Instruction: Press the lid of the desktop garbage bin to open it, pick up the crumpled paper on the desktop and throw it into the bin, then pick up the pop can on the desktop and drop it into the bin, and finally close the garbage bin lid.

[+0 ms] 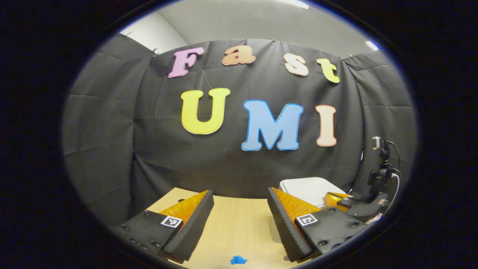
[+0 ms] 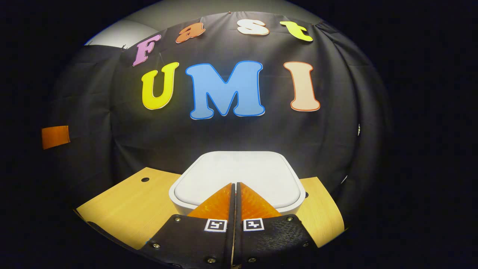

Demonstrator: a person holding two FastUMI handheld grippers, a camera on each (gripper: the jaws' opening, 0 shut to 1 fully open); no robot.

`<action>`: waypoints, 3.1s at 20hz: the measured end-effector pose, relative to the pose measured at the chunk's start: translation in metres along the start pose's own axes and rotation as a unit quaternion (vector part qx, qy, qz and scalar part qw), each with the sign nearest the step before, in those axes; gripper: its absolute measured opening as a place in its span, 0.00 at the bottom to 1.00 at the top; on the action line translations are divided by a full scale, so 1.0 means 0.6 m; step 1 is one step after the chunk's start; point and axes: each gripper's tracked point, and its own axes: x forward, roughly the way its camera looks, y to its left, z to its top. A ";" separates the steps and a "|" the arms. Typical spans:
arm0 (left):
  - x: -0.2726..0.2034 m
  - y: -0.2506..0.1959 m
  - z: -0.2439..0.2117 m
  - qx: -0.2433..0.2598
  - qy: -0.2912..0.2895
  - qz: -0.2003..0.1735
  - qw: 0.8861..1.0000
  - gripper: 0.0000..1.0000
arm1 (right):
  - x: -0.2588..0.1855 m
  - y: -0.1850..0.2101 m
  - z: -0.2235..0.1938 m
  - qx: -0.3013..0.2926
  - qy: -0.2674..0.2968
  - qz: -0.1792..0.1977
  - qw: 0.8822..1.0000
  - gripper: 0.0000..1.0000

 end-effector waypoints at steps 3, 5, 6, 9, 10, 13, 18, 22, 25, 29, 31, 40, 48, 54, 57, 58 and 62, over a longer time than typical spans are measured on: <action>-0.003 -0.004 0.002 -0.004 -0.003 -0.003 1.000 0.95 | 0.000 0.000 0.008 0.025 0.010 0.005 1.000 0.02; -0.004 -0.007 0.000 -0.002 -0.003 -0.006 1.000 0.95 | -0.003 -0.001 0.025 0.023 -0.001 0.004 1.000 0.01; -0.003 -0.007 0.000 -0.002 -0.002 -0.007 1.000 0.95 | -0.004 -0.001 0.032 0.028 -0.004 0.004 1.000 0.01; 0.000 -0.014 -0.002 -0.001 -0.001 -0.011 1.000 0.95 | -0.015 -0.007 0.074 0.044 -0.036 -0.002 0.998 0.01; 0.001 -0.016 -0.001 0.000 -0.001 -0.013 1.000 0.95 | -0.017 -0.007 0.089 0.044 -0.045 -0.004 0.998 0.01; 0.003 -0.019 -0.002 0.003 -0.002 -0.018 1.000 0.95 | -0.029 -0.015 0.133 0.050 -0.071 -0.006 0.996 0.01; 0.009 -0.021 -0.008 0.004 0.002 -0.022 1.000 0.95 | -0.050 -0.029 0.180 0.062 -0.101 -0.014 0.993 0.01; 0.017 -0.020 -0.018 0.004 0.006 -0.024 1.000 0.96 | -0.068 -0.034 0.212 0.065 -0.121 -0.017 0.990 0.01; 0.026 -0.015 -0.030 -0.001 0.011 -0.024 1.000 0.95 | -0.081 -0.032 0.232 0.059 -0.132 -0.016 0.989 0.01; 0.040 -0.011 -0.055 0.005 0.019 -0.026 0.999 0.95 | -0.096 -0.026 0.251 0.048 -0.144 -0.014 0.988 0.01; 0.047 -0.012 -0.080 0.006 0.029 -0.032 0.999 0.95 | -0.104 -0.020 0.259 0.044 -0.149 -0.011 0.988 0.01; 0.062 -0.016 -0.227 0.001 0.095 -0.068 0.993 0.96 | -0.124 -0.021 0.270 0.035 -0.154 -0.017 0.987 0.01; 0.065 -0.008 -0.388 -0.002 0.168 -0.079 0.983 0.96 | -0.149 -0.074 0.275 0.034 -0.156 -0.062 0.985 0.01; 0.043 -0.008 -0.489 0.004 0.227 -0.084 0.970 0.96 | -0.169 -0.105 0.267 0.033 -0.151 -0.091 0.984 0.01; 0.035 -0.005 -0.533 0.010 0.251 -0.084 0.964 0.96 | -0.178 -0.114 0.259 0.029 -0.145 -0.101 0.984 0.01; 0.030 -0.003 -0.552 0.013 0.259 -0.083 0.962 0.97 | -0.180 -0.115 0.256 0.027 -0.143 -0.103 0.984 0.01; 0.017 0.006 -0.613 0.019 0.288 -0.077 0.954 0.96 | -0.191 -0.123 0.249 0.020 -0.135 -0.114 0.984 0.01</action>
